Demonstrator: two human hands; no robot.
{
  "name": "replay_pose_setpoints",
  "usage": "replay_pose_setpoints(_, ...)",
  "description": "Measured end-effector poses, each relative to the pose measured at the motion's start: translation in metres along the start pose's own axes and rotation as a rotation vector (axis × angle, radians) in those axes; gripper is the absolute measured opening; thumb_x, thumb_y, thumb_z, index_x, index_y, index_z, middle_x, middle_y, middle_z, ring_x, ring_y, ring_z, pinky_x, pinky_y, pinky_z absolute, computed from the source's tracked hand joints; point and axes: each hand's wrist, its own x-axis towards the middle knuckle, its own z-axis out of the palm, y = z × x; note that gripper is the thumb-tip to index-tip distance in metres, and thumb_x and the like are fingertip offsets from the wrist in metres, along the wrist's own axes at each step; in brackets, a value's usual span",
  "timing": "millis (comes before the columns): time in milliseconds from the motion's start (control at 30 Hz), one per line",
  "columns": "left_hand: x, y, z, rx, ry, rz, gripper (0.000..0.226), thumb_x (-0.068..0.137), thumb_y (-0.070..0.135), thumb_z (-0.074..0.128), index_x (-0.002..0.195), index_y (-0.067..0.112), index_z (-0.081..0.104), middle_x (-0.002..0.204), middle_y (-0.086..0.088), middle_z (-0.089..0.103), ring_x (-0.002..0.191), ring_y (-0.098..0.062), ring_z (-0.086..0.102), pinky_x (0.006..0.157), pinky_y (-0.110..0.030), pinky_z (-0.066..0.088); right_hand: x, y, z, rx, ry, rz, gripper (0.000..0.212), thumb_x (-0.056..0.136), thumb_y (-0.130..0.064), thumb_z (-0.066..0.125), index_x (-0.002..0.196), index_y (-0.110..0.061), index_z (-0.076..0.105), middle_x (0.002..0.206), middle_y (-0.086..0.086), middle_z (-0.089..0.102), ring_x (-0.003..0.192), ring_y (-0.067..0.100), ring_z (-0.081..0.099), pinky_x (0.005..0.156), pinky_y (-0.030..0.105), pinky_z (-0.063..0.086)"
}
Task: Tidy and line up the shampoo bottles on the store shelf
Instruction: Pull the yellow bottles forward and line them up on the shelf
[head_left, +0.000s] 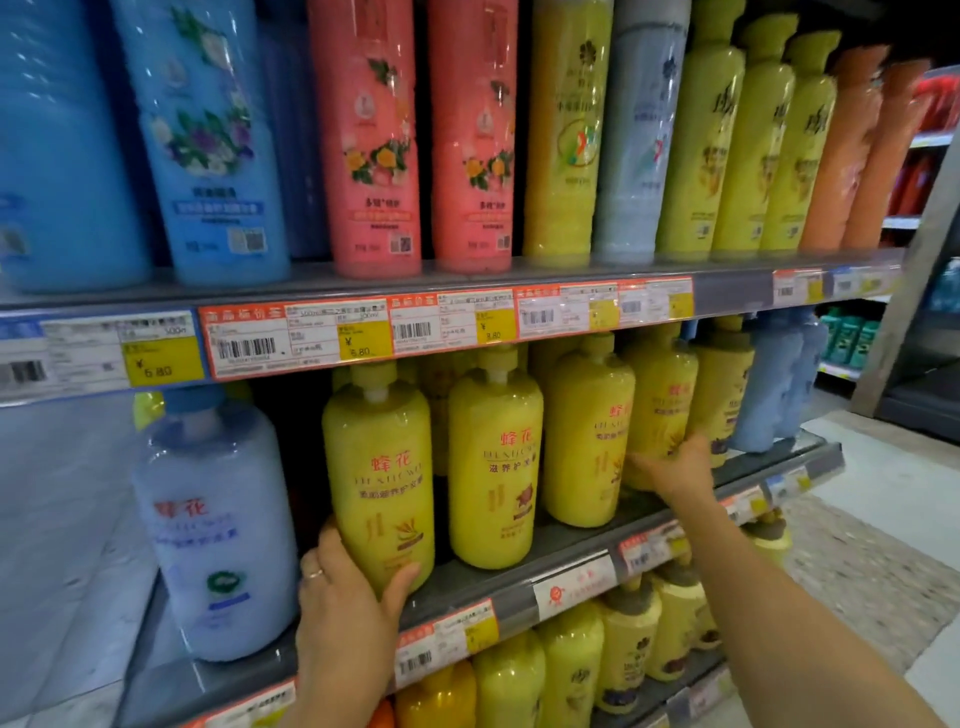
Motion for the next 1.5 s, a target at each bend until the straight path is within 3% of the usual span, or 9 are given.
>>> replay_pose_setpoints(233, -0.001, -0.002, 0.0, -0.018, 0.014, 0.002, 0.09, 0.076, 0.045, 0.065, 0.142, 0.008, 0.016, 0.138, -0.017, 0.035, 0.126, -0.033, 0.038, 0.097, -0.044, 0.038, 0.015, 0.007, 0.015, -0.002, 0.027, 0.054, 0.087, 0.071, -0.023, 0.077, 0.138, -0.011, 0.023, 0.137, 0.02, 0.04, 0.128, 0.039, 0.039, 0.107, 0.054, 0.033)
replay_pose_setpoints(700, -0.001, -0.003, 0.003, 0.089, 0.046, 0.047, 0.089, 0.079, 0.054, 0.056, 0.142, 0.01, 0.012, 0.133, -0.014, 0.038, 0.12, -0.029, 0.044, 0.09, -0.041, 0.043, 0.01, 0.018, 0.0, -0.085, -0.043, -0.008, 0.087, 0.072, -0.028, 0.077, 0.137, -0.011, 0.021, 0.14, 0.02, 0.038, 0.129, 0.04, 0.036, 0.105, 0.055, 0.033)
replay_pose_setpoints(1067, -0.002, -0.003, 0.005, 0.101, 0.049, 0.043, 0.089, 0.079, 0.051, 0.059, 0.142, 0.008, 0.015, 0.133, -0.019, 0.039, 0.12, -0.034, 0.044, 0.09, -0.047, 0.043, -0.002, 0.024, -0.004, -0.026, -0.126, -0.021, 0.1, 0.068, -0.026, 0.081, 0.142, -0.016, 0.015, 0.146, 0.013, 0.032, 0.134, 0.035, 0.033, 0.11, 0.052, 0.03)
replay_pose_setpoints(1500, 0.0, -0.007, 0.007, 0.09, 0.053, 0.064, 0.088, 0.081, 0.05, 0.059, 0.142, 0.008, 0.012, 0.134, -0.02, 0.037, 0.121, -0.036, 0.042, 0.091, -0.048, 0.041, -0.021, 0.027, -0.008, -0.024, -0.118, -0.069, 0.089, 0.075, -0.021, 0.076, 0.142, -0.009, 0.019, 0.147, 0.013, 0.033, 0.134, 0.031, 0.034, 0.111, 0.044, 0.031)
